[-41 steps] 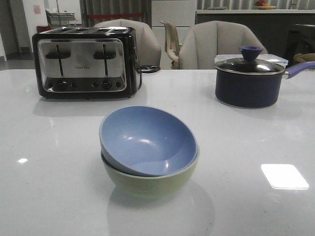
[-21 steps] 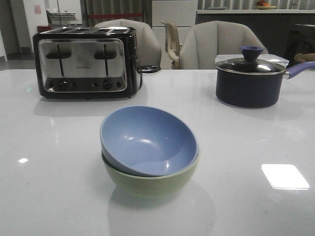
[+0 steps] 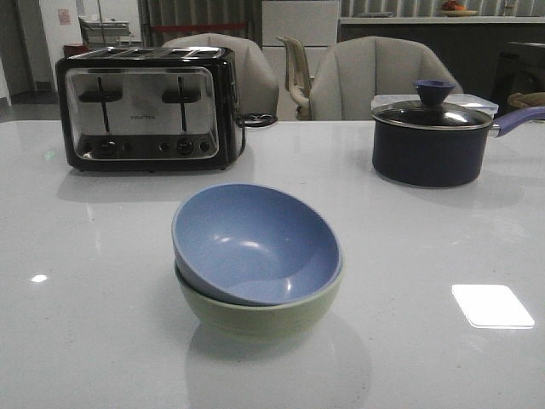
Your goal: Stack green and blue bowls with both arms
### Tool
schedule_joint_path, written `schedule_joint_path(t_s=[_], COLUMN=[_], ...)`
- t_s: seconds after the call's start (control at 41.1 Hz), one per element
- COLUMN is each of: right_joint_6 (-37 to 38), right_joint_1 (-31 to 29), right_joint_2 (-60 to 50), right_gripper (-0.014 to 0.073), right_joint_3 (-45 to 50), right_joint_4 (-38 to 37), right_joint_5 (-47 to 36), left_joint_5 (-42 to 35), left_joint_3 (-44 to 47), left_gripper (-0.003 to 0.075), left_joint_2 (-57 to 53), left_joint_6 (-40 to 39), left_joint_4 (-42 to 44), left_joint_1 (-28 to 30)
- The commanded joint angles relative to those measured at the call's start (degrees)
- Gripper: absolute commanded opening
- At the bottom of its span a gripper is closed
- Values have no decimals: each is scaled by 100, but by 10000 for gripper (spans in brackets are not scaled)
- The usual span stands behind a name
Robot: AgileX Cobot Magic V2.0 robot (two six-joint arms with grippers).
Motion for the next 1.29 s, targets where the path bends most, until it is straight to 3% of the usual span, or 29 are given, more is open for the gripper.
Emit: schedule_joint_path(t_s=[0.0,0.122,0.487,1.266], right_joint_6=[-11,-11,-11,-11], right_joint_1=[-24,-36,-111,-144], right_joint_2=[-84,-189,-183,-188], right_gripper=[35,35,35,35], right_joint_3=[68,279,273,273], right_joint_4=[-42,-13,505,505], right_joint_5=[-903,-1227,-1191,-1113], left_joint_5=[-511,-511,-511,-511], left_joint_3=[115,115,115,115], left_gripper=[101,101,101,101], left_joint_2=[-112,-112,-112,-112], left_joint_6=[-48,-48,-48,-48], left_joint_4=[2,2,2,2], left_joint_1=[-32,-32,-32,-32])
